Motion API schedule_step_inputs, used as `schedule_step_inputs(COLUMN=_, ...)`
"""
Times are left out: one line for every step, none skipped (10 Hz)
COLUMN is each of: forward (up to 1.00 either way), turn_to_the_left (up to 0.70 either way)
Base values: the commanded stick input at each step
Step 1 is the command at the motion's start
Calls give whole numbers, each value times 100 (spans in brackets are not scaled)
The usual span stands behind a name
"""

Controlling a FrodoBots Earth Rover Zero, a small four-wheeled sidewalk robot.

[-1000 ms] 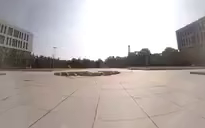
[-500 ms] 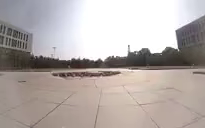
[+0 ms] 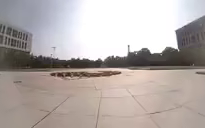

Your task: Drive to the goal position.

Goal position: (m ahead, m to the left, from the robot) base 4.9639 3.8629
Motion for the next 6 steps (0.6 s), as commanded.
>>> schedule_step_inputs(forward=70, turn_to_the_left=15)
schedule_step_inputs(forward=70, turn_to_the_left=2)
schedule_step_inputs(forward=70, turn_to_the_left=0)
schedule_step_inputs(forward=70, turn_to_the_left=0)
schedule_step_inputs(forward=70, turn_to_the_left=0)
schedule_step_inputs(forward=70, turn_to_the_left=0)
